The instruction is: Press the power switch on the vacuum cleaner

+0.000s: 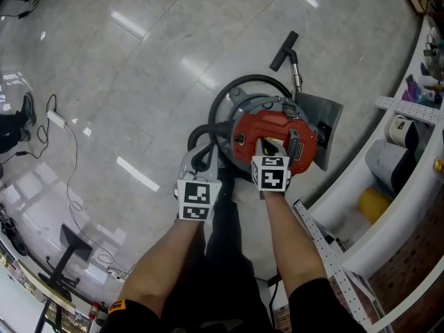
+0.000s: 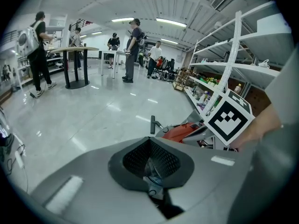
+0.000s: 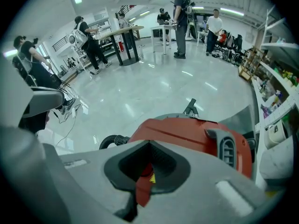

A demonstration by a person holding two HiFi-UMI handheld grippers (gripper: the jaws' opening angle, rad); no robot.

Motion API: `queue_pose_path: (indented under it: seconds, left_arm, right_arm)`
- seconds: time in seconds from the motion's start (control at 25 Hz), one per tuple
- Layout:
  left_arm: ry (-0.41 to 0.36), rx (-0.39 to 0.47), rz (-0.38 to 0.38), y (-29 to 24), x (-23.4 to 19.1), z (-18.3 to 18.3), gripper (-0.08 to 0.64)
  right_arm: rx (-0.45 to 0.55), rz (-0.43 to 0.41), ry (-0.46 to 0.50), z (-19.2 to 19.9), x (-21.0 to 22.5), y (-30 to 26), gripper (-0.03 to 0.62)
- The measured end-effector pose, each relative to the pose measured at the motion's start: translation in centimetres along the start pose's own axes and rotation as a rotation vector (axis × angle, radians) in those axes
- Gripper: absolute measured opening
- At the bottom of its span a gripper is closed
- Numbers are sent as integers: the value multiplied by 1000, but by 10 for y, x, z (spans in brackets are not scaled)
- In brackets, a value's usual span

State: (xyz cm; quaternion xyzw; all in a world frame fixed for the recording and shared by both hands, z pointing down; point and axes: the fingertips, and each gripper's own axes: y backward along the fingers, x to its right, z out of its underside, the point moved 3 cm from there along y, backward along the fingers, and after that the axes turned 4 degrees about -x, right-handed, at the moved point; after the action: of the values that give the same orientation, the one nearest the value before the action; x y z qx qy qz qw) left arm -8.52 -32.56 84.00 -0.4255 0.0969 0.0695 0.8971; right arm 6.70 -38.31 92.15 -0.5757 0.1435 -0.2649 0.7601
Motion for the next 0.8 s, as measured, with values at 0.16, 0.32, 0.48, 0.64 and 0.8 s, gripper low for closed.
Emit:
queue_pose_path:
  seconds: [0.16,0.32,0.48,0.64,0.8]
  left_arm:
    - [-5,-2,18,3,2,-6,14]
    - [-11,3,41,14,9,-15,14]
    - [-38,7,56,30,22,-32,14]
    - [-35,26,49,59,30,-51,14]
    - [-7,55,38,92,41,-69,15]
  right_arm:
    - [25,12,-27,-4,6,7,-8]
    - [67,26,-42,-8,5,31,-8]
    - [125,12,-59,-13,-5,66,-8]
    - [194,-1,-61,-24,-15,111,-8]
    - [273,-11,-31,-36,-18,163,-8]
